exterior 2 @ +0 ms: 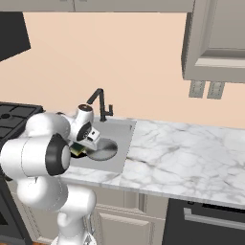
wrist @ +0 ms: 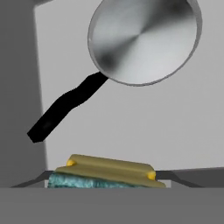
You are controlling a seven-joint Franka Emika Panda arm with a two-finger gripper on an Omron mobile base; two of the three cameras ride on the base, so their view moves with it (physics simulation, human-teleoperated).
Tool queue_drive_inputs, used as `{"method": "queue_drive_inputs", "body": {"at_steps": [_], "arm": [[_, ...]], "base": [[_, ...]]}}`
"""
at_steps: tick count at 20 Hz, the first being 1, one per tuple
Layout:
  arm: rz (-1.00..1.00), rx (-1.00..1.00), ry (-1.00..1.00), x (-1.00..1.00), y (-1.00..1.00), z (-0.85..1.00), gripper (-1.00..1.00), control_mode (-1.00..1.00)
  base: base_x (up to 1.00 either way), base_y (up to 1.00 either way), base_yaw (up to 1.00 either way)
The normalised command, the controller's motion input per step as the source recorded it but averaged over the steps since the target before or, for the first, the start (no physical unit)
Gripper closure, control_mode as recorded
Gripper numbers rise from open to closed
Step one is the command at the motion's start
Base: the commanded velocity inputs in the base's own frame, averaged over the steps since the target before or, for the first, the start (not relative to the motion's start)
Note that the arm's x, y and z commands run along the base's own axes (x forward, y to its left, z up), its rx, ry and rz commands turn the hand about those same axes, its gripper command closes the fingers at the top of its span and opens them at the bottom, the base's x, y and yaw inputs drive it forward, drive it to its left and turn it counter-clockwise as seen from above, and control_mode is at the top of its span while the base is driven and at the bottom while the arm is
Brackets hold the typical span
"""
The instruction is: Pick the pan and sponge and place them into the sink. Then turn on the water.
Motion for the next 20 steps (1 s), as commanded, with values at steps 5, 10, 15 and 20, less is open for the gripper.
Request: {"method": "queue_drive_inputs", "body": {"at_steps": [5, 10, 15, 20], "arm": [[0.00, -0.02, 0.00, 0.00, 0.33, 0.00, 1.00, -1.00], [0.00, -0.02, 0.00, 0.03, 0.32, -0.06, 1.00, -1.00], [0.00, -0.05, -0.02, 0.04, 0.29, -0.11, 1.00, -1.00], [0.00, -0.03, 0.02, 0.09, 0.27, -0.17, 1.00, -1.00]], "base": [[0.00, 0.00, 0.00], [0.00, 0.00, 0.00], [0.00, 0.00, 0.00], [0.00, 0.00, 0.00]]}}
